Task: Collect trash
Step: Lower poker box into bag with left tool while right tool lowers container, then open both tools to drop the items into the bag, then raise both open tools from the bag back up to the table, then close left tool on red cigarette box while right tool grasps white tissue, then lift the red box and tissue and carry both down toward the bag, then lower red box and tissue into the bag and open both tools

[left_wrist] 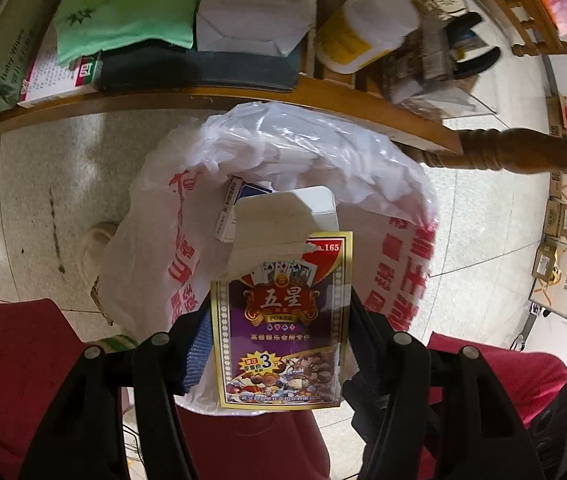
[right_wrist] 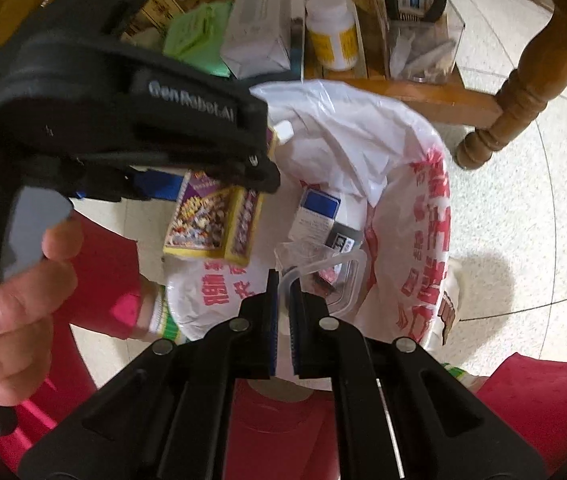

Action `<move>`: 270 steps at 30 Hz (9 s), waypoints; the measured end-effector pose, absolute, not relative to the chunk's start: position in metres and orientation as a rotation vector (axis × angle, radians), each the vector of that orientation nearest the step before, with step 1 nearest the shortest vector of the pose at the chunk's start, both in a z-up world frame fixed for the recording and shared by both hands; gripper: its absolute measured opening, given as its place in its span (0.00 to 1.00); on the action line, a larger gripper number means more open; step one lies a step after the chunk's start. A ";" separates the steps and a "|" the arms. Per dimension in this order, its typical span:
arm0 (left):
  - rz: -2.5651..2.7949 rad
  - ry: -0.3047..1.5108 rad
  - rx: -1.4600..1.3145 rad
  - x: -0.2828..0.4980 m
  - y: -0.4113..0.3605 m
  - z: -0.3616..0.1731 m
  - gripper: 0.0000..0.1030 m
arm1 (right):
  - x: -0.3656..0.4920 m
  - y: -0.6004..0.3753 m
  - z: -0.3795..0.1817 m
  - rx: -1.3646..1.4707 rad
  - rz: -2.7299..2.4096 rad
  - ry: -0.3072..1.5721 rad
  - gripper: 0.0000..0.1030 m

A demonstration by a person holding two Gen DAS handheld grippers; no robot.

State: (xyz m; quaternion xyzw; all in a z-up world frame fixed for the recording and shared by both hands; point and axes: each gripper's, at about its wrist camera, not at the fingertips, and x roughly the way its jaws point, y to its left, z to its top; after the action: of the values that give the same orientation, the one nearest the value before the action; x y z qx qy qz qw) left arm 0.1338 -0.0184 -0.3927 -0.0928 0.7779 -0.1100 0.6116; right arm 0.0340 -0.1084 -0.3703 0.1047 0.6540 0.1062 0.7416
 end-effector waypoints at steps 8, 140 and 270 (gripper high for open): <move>-0.246 1.828 -0.208 0.138 -0.024 -0.411 0.57 | 0.036 -0.104 -0.386 0.234 0.241 1.471 0.06; -1.167 1.322 0.871 0.277 -0.033 -0.099 0.68 | 0.318 -0.137 -0.129 -0.633 0.739 1.262 0.75; -0.222 1.616 -0.259 0.114 -0.007 -0.315 0.59 | 0.003 -0.119 -0.290 -0.092 0.137 1.250 0.18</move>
State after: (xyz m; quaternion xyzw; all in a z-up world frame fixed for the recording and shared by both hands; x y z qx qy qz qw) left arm 0.1138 -0.0072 -0.3146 -0.1152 0.7191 -0.0990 0.6780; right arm 0.0033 -0.1185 -0.2905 -0.0431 0.5844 0.0639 0.8078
